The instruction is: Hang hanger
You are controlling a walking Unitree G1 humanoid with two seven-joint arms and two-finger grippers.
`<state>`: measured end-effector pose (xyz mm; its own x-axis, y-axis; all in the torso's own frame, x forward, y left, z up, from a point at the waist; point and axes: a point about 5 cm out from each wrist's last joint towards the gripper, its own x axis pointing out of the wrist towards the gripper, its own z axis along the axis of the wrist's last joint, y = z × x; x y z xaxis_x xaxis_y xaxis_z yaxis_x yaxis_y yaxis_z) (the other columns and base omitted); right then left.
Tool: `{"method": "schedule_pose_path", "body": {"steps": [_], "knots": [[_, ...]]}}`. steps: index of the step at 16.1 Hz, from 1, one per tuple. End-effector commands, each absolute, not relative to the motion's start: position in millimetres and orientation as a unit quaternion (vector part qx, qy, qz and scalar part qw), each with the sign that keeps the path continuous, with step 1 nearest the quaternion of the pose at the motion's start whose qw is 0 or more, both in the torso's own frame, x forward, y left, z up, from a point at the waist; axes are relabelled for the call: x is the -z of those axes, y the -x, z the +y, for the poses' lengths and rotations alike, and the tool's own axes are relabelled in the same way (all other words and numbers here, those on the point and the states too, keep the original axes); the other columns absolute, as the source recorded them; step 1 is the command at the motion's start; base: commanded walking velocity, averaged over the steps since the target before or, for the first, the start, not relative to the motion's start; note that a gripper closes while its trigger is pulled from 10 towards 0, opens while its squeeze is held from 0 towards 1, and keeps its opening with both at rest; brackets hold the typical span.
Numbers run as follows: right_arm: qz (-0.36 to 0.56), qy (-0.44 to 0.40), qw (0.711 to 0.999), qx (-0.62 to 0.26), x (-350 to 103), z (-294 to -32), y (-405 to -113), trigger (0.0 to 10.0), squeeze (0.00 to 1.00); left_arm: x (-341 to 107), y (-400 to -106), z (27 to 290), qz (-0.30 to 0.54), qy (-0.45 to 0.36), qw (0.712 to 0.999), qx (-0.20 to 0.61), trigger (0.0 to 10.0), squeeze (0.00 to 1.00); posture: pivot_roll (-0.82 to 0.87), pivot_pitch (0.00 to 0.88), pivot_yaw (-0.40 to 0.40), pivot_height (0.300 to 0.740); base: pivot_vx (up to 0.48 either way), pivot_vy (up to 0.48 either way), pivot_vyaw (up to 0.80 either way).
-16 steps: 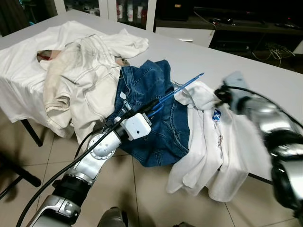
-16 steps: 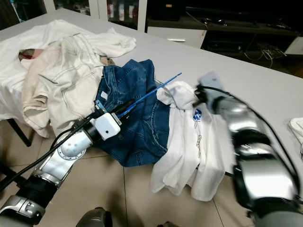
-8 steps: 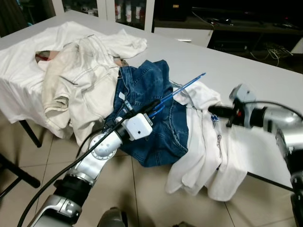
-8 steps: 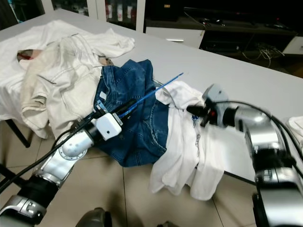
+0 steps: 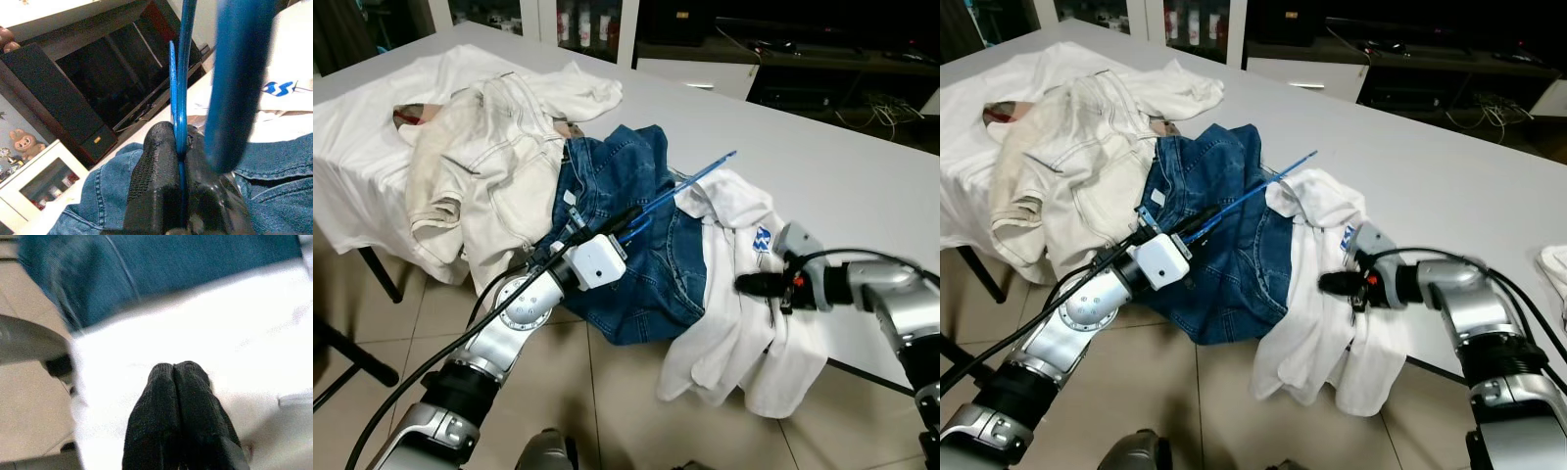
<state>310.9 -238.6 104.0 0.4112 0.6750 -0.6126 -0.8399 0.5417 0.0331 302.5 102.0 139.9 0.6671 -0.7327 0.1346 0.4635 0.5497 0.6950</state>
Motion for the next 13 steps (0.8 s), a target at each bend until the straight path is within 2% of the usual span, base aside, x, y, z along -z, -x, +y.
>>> {"method": "schedule_pose_path", "body": {"steps": [1, 3, 6, 13], "knots": [[0.308, 0.176, 0.84, -0.411, -107, -245, -321, 10.0, 0.0, -144, -303, 98, -0.219, -0.324, 0.85, 0.353, 10.0, 0.0, 0.12, 0.0, -0.092, 0.71, 0.0, 0.0, 0.0], [0.324, 0.21, 0.852, -0.353, -101, -248, -329, 10.0, 0.0, -144, -302, 98, -0.22, -0.323, 0.85, 0.353, 10.0, 0.0, 0.13, 0.0, -0.097, 0.71, 0.0, 0.0, 0.0], [0.319, 0.226, 0.865, -0.316, -102, -246, -338, 10.0, 0.0, -143, -302, 97, -0.219, -0.322, 0.851, 0.354, 10.0, 0.0, 0.13, 0.0, -0.099, 0.71, 0.0, 0.0, 0.0], [0.283, 0.234, 0.898, -0.244, -97, -221, -357, 10.0, 0.0, -143, -300, 96, -0.219, -0.32, 0.85, 0.357, 10.0, 0.0, 0.14, 0.002, -0.094, 0.71, 0.0, 0.0, 0.0]]}}
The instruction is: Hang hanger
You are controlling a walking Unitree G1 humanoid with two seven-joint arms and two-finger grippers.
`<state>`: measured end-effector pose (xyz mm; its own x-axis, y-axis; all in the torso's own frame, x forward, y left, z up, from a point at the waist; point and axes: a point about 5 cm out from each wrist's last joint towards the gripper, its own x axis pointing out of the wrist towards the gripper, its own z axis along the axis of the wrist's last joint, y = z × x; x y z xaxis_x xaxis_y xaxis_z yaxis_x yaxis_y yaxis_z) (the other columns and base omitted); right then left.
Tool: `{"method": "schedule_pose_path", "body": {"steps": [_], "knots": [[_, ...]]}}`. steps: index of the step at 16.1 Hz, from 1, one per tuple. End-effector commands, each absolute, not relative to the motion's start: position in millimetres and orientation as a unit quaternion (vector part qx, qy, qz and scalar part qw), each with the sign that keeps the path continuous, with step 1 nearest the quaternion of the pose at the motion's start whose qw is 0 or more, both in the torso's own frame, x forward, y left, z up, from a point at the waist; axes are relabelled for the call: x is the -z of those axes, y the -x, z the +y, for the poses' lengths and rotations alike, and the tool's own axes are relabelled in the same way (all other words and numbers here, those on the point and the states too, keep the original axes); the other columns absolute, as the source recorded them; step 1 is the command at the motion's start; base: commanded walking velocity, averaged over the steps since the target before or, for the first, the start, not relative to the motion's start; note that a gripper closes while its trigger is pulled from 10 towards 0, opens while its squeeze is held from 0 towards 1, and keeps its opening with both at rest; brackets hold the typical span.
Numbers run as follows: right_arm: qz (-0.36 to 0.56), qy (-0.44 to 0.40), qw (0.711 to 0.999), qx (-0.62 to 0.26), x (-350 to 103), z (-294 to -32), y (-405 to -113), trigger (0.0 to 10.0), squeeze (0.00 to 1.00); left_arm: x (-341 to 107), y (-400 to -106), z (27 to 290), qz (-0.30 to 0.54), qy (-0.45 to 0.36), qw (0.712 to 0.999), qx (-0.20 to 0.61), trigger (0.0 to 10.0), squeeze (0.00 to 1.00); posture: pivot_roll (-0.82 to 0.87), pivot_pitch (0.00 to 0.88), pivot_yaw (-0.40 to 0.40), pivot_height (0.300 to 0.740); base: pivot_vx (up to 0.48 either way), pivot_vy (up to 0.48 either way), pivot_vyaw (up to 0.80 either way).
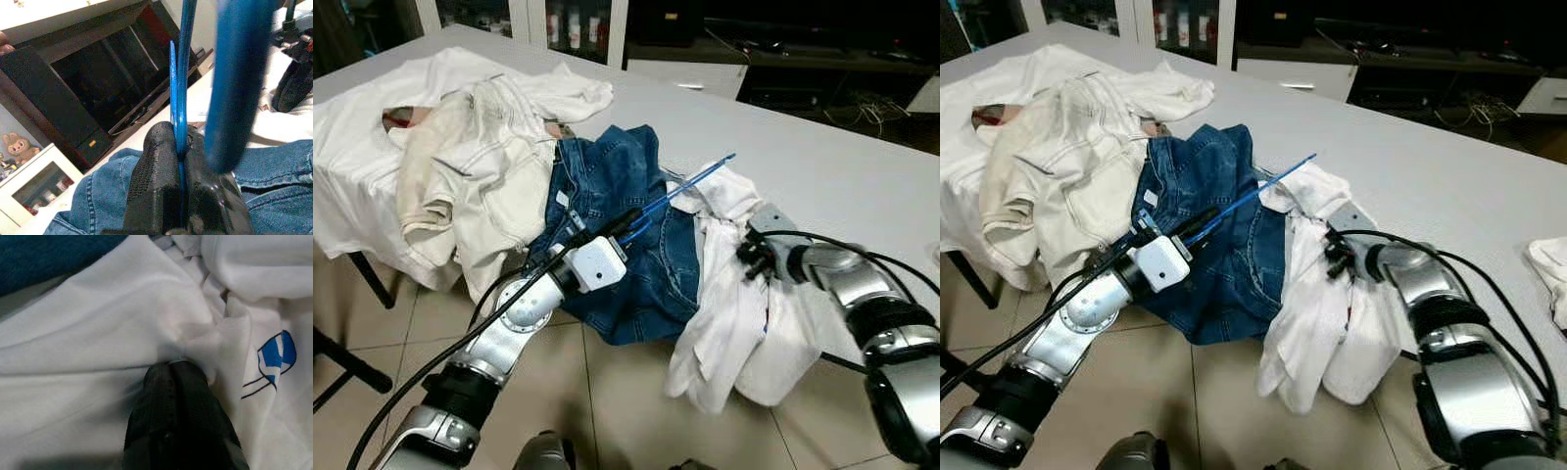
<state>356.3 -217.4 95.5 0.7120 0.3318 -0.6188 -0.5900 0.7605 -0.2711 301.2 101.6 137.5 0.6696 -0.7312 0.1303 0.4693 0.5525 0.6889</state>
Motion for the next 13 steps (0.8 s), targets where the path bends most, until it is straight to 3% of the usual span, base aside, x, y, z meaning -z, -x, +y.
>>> {"method": "schedule_pose_path", "body": {"steps": [1, 8, 10, 13], "knots": [[0.275, 0.234, 0.904, -0.228, -98, -219, -360, 10.0, 0.0, -143, -300, 96, -0.219, -0.321, 0.85, 0.356, 10.0, 0.0, 0.14, 0.002, -0.094, 0.71, 0.0, 0.0, 0.0], [0.183, 0.216, 0.954, -0.093, -124, -219, -381, 10.0, 0.0, -143, -301, 97, -0.218, -0.323, 0.849, 0.356, 10.0, 0.0, 0.15, 0.0, -0.089, 0.71, 0.0, 0.0, 0.0], [0.168, 0.198, 0.962, -0.081, -130, -223, -383, 10.0, 0.0, -143, -302, 97, -0.219, -0.323, 0.849, 0.356, 10.0, 0.0, 0.14, 0.0, -0.088, 0.71, 0.0, 0.0, 0.0], [0.15, 0.135, 0.967, -0.154, -142, -227, -381, 10.0, 0.0, -143, -302, 96, -0.219, -0.322, 0.849, 0.356, 10.0, 0.0, 0.13, 0.0, -0.088, 0.71, 0.0, 0.0, 0.0]]}}
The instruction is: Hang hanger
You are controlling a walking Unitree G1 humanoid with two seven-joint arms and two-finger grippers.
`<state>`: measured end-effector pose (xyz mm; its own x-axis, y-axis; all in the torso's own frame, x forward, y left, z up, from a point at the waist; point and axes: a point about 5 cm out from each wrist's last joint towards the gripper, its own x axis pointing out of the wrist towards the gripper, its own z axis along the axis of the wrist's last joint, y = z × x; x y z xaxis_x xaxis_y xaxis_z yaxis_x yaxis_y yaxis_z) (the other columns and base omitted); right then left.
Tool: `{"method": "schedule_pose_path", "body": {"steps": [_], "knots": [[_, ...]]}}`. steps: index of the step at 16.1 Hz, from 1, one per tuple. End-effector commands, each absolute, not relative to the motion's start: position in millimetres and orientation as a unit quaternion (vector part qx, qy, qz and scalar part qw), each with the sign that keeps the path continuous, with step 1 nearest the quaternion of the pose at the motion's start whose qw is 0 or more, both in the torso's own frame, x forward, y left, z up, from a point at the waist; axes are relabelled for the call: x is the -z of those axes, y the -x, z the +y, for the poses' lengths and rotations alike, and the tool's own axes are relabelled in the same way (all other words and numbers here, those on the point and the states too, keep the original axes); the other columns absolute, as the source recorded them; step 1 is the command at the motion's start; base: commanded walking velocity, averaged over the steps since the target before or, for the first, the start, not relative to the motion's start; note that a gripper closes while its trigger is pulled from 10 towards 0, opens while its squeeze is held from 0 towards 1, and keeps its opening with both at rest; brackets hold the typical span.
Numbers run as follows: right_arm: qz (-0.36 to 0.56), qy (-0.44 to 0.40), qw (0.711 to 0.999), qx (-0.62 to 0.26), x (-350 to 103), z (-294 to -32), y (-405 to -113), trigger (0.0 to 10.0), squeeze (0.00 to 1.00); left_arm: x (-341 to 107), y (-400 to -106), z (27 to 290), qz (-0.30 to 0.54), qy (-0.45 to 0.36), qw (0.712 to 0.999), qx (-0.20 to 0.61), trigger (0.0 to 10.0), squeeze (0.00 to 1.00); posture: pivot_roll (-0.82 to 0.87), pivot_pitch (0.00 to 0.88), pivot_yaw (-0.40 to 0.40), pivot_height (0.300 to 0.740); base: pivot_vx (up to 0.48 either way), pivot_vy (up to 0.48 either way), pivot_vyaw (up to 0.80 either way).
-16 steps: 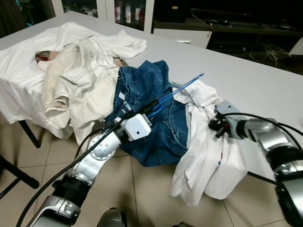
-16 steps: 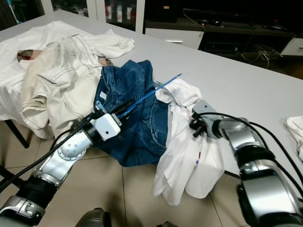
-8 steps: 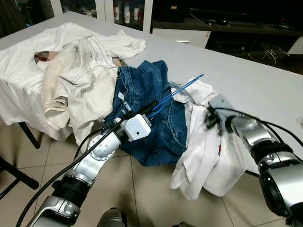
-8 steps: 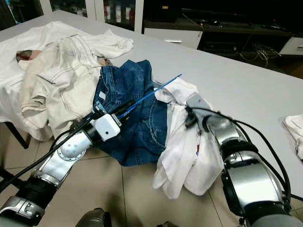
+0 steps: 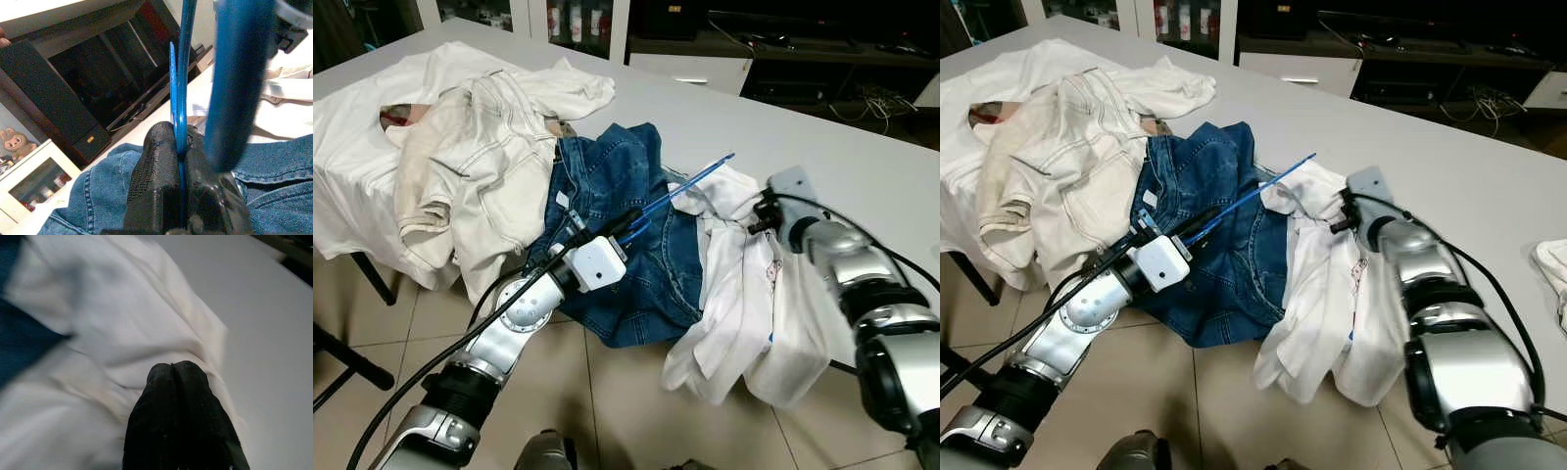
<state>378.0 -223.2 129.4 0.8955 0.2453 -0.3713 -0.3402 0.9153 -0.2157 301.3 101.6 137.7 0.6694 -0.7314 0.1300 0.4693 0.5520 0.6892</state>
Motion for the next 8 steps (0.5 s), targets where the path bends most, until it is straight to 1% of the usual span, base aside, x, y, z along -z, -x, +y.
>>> {"method": "schedule_pose_path", "body": {"steps": [1, 2, 3, 6, 8], "knots": [[0.145, 0.126, 0.966, -0.174, -143, -227, -380, 10.0, 0.0, -143, -302, 96, -0.219, -0.322, 0.849, 0.356, 10.0, 0.0, 0.12, 0.0, -0.087, 0.71, 0.0, 0.0, 0.0], [0.138, 0.119, 0.958, -0.221, -146, -230, -376, 10.0, 0.0, -143, -302, 95, -0.219, -0.321, 0.849, 0.357, 10.0, 0.0, 0.12, 0.0, -0.087, 0.71, 0.0, 0.0, 0.0], [0.138, 0.121, 0.952, -0.247, -147, -233, -372, 10.0, 0.0, -143, -303, 95, -0.22, -0.321, 0.849, 0.358, 10.0, 0.0, 0.12, 0.0, -0.086, 0.71, 0.0, 0.0, 0.0], [0.169, 0.154, 0.925, -0.303, -141, -245, -359, 10.0, 0.0, -144, -304, 94, -0.221, -0.321, 0.848, 0.359, 10.0, 0.0, 0.11, 0.0, -0.083, 0.71, 0.0, 0.0, 0.0], [0.196, 0.18, 0.899, -0.349, -137, -257, -345, 10.0, 0.0, -145, -304, 94, -0.222, -0.322, 0.848, 0.359, 10.0, 0.0, 0.11, 0.0, -0.082, 0.71, 0.0, 0.0, 0.0]]}}
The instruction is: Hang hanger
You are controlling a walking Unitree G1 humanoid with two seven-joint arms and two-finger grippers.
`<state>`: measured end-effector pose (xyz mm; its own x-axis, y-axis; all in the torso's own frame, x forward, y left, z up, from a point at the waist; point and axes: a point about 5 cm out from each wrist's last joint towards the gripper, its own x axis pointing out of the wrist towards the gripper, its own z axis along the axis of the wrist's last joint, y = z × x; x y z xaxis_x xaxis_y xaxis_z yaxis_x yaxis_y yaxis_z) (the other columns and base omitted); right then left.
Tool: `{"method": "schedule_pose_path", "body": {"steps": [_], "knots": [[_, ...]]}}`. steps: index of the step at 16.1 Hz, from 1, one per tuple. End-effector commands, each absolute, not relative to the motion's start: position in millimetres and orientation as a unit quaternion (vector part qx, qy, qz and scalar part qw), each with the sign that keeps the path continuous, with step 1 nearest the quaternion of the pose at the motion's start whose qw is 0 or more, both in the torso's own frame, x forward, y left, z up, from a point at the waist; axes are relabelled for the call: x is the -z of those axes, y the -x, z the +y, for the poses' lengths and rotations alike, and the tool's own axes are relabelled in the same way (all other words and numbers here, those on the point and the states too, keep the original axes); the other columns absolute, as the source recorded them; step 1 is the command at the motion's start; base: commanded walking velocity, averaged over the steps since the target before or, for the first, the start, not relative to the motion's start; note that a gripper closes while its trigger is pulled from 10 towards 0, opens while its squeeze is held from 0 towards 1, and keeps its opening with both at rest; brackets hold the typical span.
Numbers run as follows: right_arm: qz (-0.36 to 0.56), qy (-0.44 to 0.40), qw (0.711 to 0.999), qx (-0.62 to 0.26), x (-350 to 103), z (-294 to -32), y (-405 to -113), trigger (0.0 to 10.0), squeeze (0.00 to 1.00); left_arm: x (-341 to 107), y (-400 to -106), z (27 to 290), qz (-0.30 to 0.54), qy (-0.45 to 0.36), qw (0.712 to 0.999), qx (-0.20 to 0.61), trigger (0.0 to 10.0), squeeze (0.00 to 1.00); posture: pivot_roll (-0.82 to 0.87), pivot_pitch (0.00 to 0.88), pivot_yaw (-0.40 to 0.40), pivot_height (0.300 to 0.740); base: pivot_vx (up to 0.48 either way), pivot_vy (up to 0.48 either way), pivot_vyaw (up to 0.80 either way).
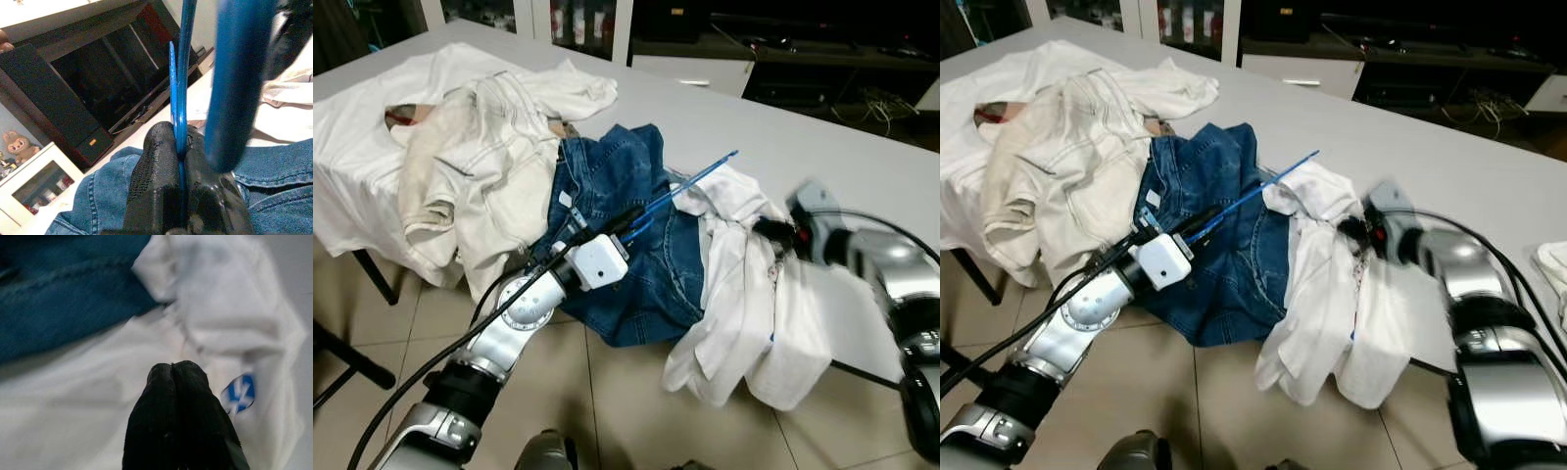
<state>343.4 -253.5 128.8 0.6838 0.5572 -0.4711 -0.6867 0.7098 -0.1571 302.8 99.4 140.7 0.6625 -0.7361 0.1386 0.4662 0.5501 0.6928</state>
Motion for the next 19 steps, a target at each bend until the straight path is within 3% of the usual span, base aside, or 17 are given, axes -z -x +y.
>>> {"method": "schedule_pose_path", "body": {"steps": [1, 5, 7, 11, 19], "knots": [[0.203, 0.185, 0.887, -0.372, -138, -263, -337, 10.0, 0.0, -144, -304, 95, -0.221, -0.322, 0.848, 0.36, 10.0, 0.0, 0.11, 0.0, -0.083, 0.71, 0.0, 0.0, 0.0], [0.245, 0.179, 0.847, -0.436, -121, -256, -320, 10.0, 0.0, -143, -303, 94, -0.22, -0.321, 0.847, 0.362, 10.0, 0.0, 0.11, 0.0, -0.088, 0.71, 0.0, 0.0, 0.0], [0.273, 0.165, 0.871, -0.374, -106, -253, -328, 10.0, 0.0, -143, -302, 94, -0.221, -0.32, 0.848, 0.361, 10.0, 0.0, 0.12, 0.0, -0.09, 0.71, 0.0, 0.0, 0.0], [0.301, 0.147, 0.873, -0.356, -90, -242, -329, 10.0, 0.0, -141, -301, 96, -0.217, -0.321, 0.849, 0.359, 10.0, 0.0, 0.13, 0.0, -0.094, 0.71, 0.0, 0.0, 0.0], [0.316, 0.229, 0.909, -0.144, -80, -248, -347, 10.0, 0.0, -142, -301, 97, -0.217, -0.324, 0.848, 0.359, 10.0, 0.0, 0.15, 0.0, -0.091, 0.71, 0.0, 0.0, 0.0]]}}
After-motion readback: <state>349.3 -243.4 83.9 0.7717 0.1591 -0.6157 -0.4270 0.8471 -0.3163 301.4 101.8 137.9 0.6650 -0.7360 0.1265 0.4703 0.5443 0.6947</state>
